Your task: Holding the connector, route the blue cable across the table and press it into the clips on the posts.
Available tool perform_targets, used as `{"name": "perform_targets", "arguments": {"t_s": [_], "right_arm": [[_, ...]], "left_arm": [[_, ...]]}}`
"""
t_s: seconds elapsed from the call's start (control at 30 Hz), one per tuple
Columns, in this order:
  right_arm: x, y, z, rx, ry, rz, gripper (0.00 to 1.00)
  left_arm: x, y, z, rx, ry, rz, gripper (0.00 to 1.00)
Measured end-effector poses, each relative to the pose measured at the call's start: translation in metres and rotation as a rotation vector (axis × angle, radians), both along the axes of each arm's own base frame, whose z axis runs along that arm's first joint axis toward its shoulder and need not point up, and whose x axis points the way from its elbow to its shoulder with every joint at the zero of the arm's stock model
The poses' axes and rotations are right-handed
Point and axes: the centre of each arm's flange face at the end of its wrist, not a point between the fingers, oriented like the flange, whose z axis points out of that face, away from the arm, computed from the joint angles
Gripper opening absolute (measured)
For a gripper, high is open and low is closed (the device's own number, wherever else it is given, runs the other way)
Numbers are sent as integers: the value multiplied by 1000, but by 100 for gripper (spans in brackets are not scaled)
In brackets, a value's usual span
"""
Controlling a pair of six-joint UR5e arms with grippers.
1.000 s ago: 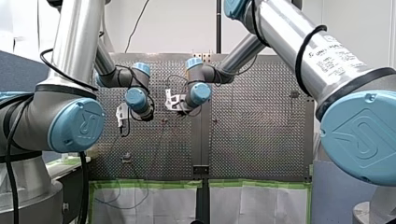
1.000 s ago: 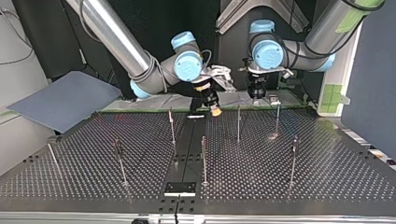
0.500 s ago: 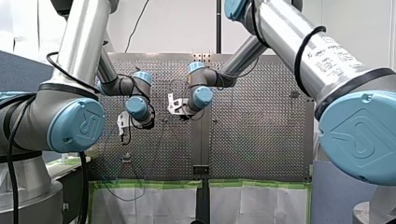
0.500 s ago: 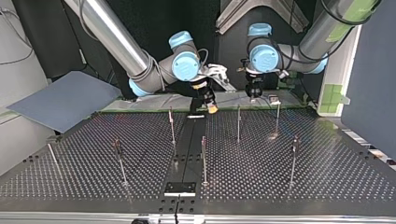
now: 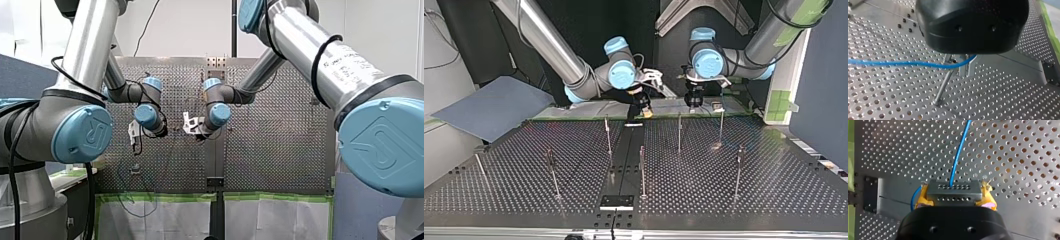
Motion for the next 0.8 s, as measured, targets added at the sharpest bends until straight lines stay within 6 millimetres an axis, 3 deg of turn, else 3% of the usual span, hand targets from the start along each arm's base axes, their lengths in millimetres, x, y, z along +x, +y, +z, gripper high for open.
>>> {"name": "perform_targets", "arguments": {"t_s": [0.47,0.8], "right_arm": [[-3,-30,19,-12,-53,-8,0],[-12,-45,21,-15,-61,-22,0]], "left_arm": [[21,15,-7,-39,-11,22,2],[45,20,-12,-74,-30,-7,2]]}}
